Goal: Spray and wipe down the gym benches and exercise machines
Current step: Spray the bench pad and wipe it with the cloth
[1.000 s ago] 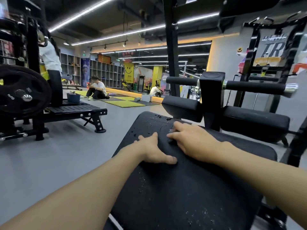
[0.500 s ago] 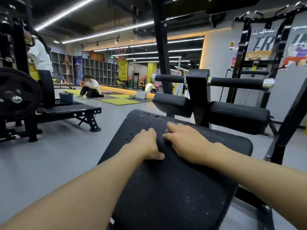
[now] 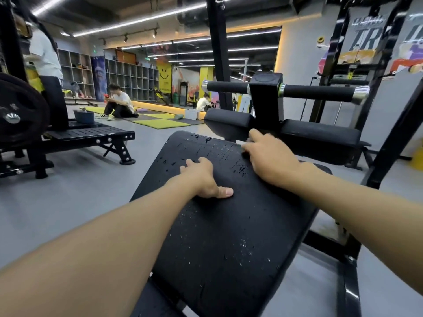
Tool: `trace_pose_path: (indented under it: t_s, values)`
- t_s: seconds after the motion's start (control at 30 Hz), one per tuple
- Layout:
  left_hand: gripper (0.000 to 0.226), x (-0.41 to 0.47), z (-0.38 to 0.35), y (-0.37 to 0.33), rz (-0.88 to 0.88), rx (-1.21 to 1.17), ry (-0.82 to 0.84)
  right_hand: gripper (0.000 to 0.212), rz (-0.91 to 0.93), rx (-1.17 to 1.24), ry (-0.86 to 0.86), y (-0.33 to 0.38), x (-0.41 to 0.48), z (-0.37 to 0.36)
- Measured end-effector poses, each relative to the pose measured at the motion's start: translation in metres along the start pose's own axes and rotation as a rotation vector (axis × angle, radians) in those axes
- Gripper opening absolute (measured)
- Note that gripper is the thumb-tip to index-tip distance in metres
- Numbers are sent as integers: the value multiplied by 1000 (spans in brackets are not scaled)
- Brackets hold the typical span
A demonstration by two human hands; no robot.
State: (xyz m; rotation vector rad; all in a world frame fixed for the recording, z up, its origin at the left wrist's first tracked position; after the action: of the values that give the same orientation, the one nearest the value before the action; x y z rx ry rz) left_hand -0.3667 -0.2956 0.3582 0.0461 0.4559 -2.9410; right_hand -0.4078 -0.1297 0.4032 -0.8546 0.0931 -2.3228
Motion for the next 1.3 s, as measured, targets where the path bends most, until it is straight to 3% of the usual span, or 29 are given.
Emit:
trace_pose_path:
  t_s: [0.1,0.13,0.23,0.37,0.43,0.5,0.53,0.6,0.67,0.77,0.8,0.83,0.93,1.0,1.07,1.1,1.23,1.3]
  values:
    - [126,0,0,-2,6,19,0,25,320,73,112,14,-26,-2]
    - [125,-1,0,-2,6,15,2,27,299,51,87,6,-23,4]
    - [122,-4,-2,-2,12,-4,3,33,-16,-17,-26,-10,-17,12]
    - [101,-14,-3,-13,-14,67,-95,26,276,10,103,28,-46,-2]
    - [76,-23,-4,-27,-124,143,-207,28,209,-21,52,5,-39,12]
    - [63,-26,-5,-37,-195,187,-215,29,-48,-62,-25,-16,-35,23]
    - [58,-26,-3,-39,-194,184,-180,29,-65,-68,-35,-14,-38,23]
    - [51,-25,4,-43,-183,120,-81,26,135,-42,43,8,-53,16]
    - [68,-27,9,-48,-167,56,29,26,261,-32,134,10,-65,14]
    - [114,-32,0,-53,-117,112,81,30,-105,-88,6,-28,-53,33]
    - [127,-33,-6,-54,-94,115,79,28,-172,-85,-2,-29,-56,34]
    - [134,-35,-10,-55,-73,111,73,25,-121,-72,8,-22,-60,30]
    - [135,-41,-12,-61,-45,105,52,24,230,-36,120,0,-82,19]
    - [132,-44,-11,-63,-43,95,50,30,129,-36,64,-20,-75,32]
    - [131,-43,-12,-64,-36,86,59,28,-162,-75,14,-40,-70,39]
    - [130,-42,-13,-64,-30,89,57,24,-211,-84,0,-37,-73,38]
    - [128,-40,-15,-66,-7,112,33,27,187,-48,97,-7,-95,20]
    - [126,-40,-16,-64,-10,89,29,31,144,-27,62,-26,-89,34]
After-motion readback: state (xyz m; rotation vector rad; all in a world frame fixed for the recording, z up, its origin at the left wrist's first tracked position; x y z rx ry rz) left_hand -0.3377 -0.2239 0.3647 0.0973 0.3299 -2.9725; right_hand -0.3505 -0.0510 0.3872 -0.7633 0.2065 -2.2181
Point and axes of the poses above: each hand's wrist, its own x-axis towards the middle knuckle, its own z-axis out of the back of the hand, y = z × x, the point moved 3 cm from there along x, towards the middle knuckle, and after that the axes turned 5 degrees about x, right-handed, at the moved point
